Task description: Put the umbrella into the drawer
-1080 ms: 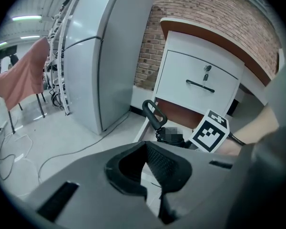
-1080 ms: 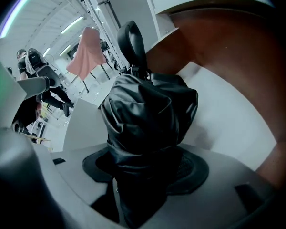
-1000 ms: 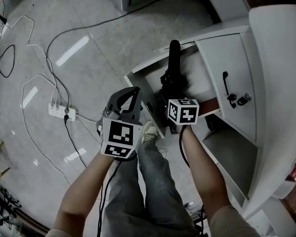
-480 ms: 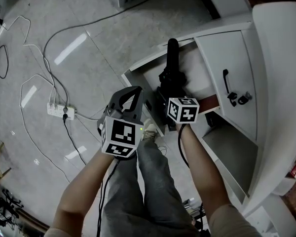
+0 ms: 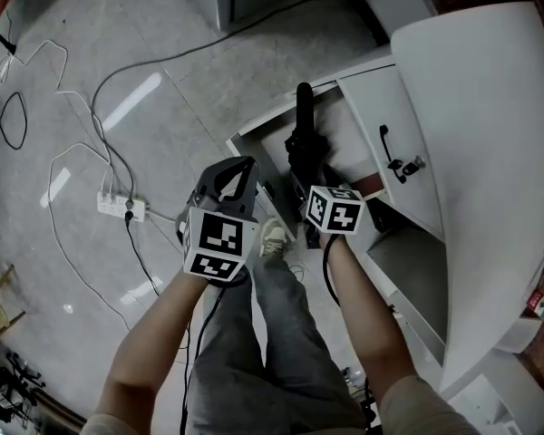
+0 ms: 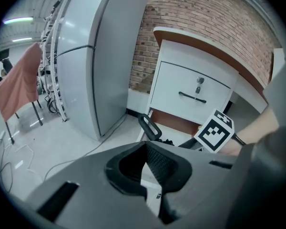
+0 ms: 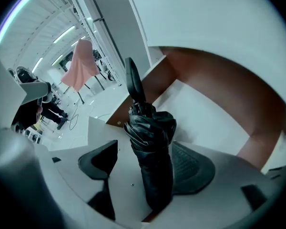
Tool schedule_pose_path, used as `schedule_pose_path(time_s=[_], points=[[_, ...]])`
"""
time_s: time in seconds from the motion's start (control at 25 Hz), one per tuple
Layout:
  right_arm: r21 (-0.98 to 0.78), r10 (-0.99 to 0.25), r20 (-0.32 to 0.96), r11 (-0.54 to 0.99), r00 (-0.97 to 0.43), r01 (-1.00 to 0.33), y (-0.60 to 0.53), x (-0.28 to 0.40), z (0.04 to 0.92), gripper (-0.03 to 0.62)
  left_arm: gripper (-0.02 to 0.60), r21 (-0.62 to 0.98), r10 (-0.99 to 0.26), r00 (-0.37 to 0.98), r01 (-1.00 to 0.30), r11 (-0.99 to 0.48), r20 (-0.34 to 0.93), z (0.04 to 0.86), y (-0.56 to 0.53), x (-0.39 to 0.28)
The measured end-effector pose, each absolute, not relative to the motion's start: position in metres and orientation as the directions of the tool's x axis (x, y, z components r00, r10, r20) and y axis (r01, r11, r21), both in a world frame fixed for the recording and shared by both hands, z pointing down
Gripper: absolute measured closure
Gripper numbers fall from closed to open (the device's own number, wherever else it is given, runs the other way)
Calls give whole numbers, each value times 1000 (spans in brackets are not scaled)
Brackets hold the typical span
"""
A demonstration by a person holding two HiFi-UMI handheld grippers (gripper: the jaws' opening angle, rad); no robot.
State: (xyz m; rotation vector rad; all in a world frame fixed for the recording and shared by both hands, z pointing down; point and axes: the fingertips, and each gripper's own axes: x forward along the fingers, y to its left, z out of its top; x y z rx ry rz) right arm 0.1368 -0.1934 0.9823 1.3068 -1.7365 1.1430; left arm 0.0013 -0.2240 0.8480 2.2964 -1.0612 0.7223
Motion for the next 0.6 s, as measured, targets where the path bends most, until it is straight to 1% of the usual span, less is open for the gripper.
schedule_pose_path(time_s=[0.16, 0.2, 0.28, 0.32, 0.36, 0.4, 0.48, 0.6], points=[[-260, -395, 873, 117, -286, -958, -203, 129, 935, 252, 575, 201, -556, 550, -800, -565, 624, 805, -235, -4], [-257, -409, 868, 111, -280, -960, -207, 128, 921, 271, 575, 196, -563, 549, -801, -566, 618, 793, -238, -5], [-234, -455, 856, 86, -247, -968, -213, 129, 890, 358, 575, 188, -574, 542, -806, -561, 614, 769, -242, -9], [-216, -485, 845, 74, -225, -973, -216, 130, 872, 392, 575, 185, -579, 536, -811, -555, 614, 755, -244, -12], [-196, -515, 832, 69, -204, -978, -219, 131, 854, 452, 575, 184, -583, 532, -815, -550, 613, 742, -245, -14], [-177, -542, 819, 72, -187, -982, -221, 131, 836, 480, 575, 183, -587, 531, -816, -548, 610, 729, -245, -16], [-147, -579, 798, 87, -170, -985, -225, 128, 802, 514, 575, 178, -594, 534, -815, -551, 602, 704, -245, -18], [-135, -610, 773, 112, -176, -984, -225, 119, 754, 540, 575, 166, -603, 537, -811, -560, 589, 667, -243, -22]])
